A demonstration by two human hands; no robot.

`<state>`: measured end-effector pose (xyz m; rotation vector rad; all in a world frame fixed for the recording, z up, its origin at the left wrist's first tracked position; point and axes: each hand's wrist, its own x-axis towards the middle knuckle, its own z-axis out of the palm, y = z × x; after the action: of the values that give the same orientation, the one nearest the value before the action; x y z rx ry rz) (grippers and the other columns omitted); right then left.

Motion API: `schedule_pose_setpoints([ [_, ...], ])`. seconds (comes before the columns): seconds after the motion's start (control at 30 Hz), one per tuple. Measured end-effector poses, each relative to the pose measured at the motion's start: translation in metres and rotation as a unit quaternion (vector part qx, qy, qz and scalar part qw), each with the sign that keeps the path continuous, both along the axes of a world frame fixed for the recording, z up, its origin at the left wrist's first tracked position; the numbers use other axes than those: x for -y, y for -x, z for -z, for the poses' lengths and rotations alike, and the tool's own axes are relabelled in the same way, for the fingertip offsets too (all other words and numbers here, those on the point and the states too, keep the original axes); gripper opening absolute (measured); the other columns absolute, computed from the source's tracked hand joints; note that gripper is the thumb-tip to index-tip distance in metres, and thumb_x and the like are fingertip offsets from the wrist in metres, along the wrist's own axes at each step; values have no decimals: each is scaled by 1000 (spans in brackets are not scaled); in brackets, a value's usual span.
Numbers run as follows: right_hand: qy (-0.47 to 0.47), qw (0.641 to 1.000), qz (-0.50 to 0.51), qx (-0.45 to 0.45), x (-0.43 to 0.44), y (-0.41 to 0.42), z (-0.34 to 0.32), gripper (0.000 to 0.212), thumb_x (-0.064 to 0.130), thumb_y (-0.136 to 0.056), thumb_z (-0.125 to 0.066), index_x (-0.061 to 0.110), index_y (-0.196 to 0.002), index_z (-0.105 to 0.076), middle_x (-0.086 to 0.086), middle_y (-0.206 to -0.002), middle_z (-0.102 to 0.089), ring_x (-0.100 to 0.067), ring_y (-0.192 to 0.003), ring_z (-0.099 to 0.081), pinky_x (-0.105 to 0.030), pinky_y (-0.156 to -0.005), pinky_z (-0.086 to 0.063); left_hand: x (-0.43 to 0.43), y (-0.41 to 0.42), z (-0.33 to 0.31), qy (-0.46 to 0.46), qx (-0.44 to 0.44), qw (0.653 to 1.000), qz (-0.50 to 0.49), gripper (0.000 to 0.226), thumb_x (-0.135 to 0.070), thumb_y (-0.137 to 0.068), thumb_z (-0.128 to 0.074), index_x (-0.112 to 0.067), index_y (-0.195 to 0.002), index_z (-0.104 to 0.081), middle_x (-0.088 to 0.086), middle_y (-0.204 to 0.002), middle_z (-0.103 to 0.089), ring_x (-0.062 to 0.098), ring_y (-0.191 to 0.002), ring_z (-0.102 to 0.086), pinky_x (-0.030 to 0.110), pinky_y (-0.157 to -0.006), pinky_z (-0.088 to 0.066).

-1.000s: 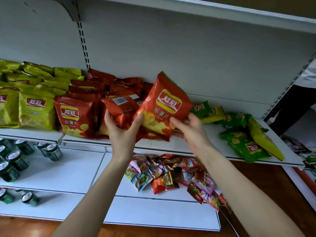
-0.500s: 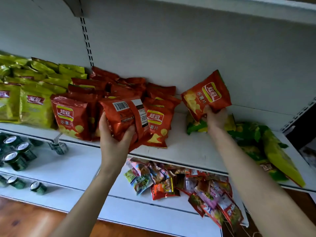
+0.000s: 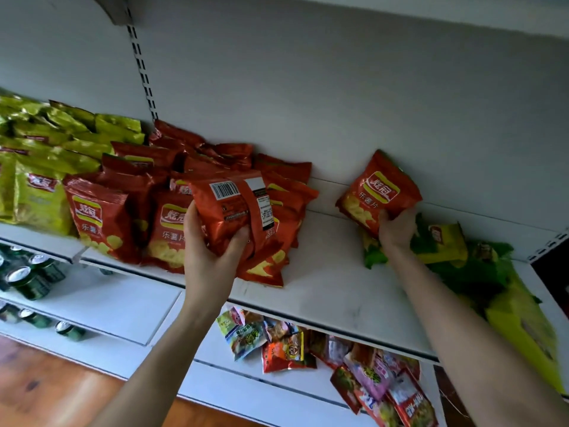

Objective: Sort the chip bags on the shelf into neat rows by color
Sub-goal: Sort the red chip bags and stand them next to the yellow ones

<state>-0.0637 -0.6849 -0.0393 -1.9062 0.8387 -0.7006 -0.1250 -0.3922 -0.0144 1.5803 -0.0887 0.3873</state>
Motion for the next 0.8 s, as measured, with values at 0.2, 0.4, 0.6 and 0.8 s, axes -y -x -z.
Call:
schedule_pose_setpoints([
  [0.2,47,993,-107,-33,3,-9,-12,45,10,-90,-56,2,-131,-37,-15,-133,-48,-28,-123,-46,-32,-98,-37,22,1,-1,14,-31,999,25,71,-16,-84,-68,-25,-143,-29,-6,-130,-49,7,-115,-53,35,-92,-52],
  [0.4,32,975,-198,-93,-15,-46,11,38,6,-85,-62,5,-121,-51,-16,-123,-57,-29,-116,-53,-43,-99,-44,22,-1,-5,14,-38,999,23,70,-18,-83,-68,-29,-141,-30,-6,-131,-50,9,-116,-53,42,-92,-52],
  [0.6,-13,974,-186,-131,-9,-50,15,37,9,-86,-61,4,-122,-51,-15,-122,-57,-29,-112,-56,-40,-94,-47,21,-1,-5,15,-46,998,29,68,-16,-83,-67,-30,-139,-32,-7,-127,-52,8,-112,-56,39,-88,-55],
  [0.8,48,989,-143,13,-18,5,-40,36,26,-93,-53,6,-122,-48,-11,-119,-57,-21,-107,-56,-27,-82,-46,35,-1,-6,2,-31,996,78,65,-12,-87,-64,-51,-128,-30,-11,-130,-49,7,-118,-52,37,-96,-50],
])
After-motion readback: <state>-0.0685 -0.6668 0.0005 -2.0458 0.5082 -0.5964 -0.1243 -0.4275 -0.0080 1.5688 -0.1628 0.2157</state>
